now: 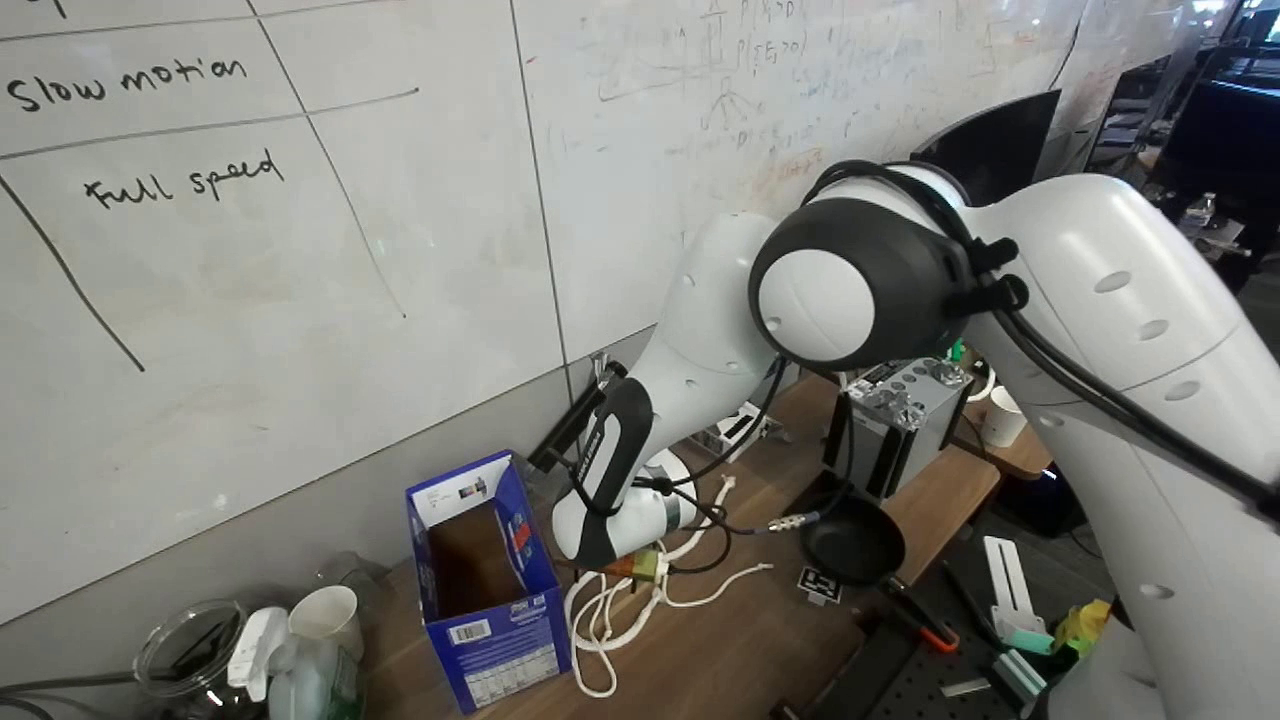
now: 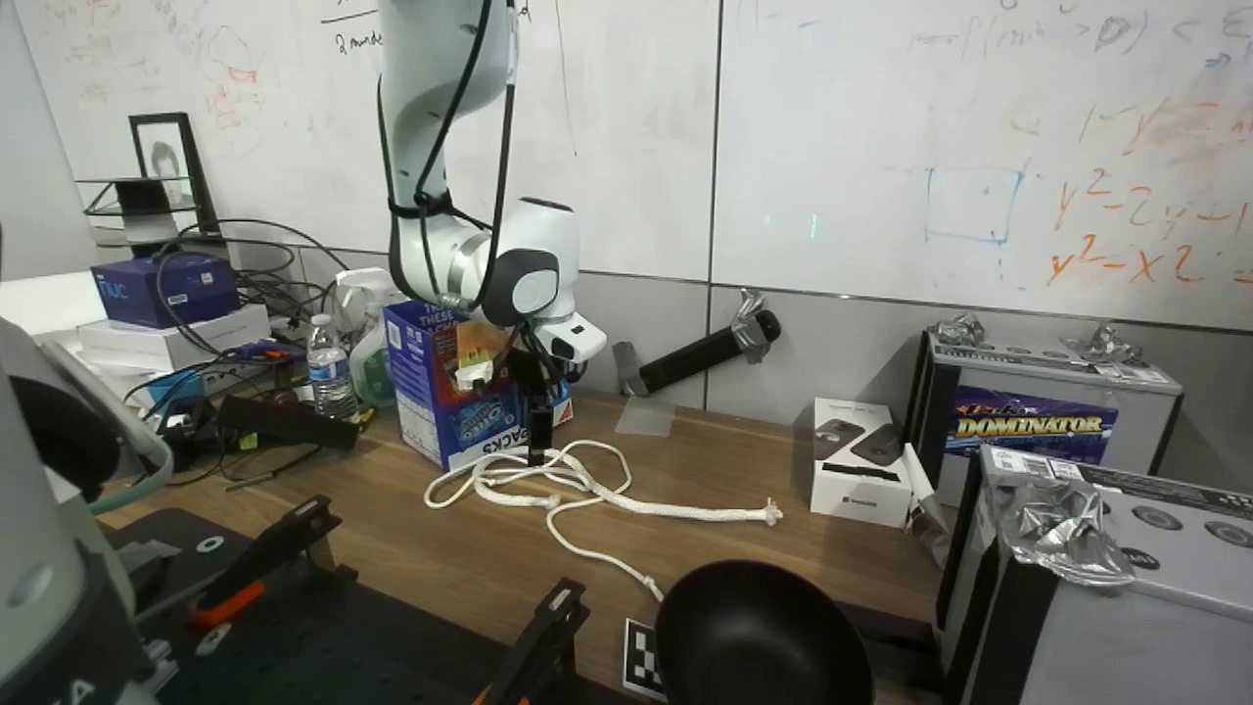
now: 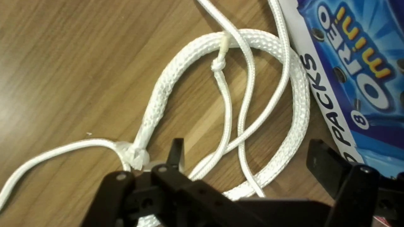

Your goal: Put the ropes in the box one at a time

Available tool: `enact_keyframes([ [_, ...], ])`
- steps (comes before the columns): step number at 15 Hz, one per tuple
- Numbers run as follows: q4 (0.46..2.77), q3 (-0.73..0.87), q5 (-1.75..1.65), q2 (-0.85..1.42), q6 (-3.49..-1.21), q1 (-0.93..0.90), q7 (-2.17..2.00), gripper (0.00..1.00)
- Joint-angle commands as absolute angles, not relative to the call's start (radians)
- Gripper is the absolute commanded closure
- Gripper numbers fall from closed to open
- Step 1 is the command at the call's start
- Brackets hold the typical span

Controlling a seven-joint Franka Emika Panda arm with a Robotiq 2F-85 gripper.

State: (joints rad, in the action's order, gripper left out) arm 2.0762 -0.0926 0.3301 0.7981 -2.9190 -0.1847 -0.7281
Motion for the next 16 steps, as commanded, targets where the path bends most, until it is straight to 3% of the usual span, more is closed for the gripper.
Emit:
enact_keyframes([
  [1, 2.041, -0.118, 0.356, 0.837, -2.957, -0.161, -0.676, 0.0],
  [16, 1.994, -0.11, 0.353, 0.908, -2.95, -0.148, -0.629, 0.0],
])
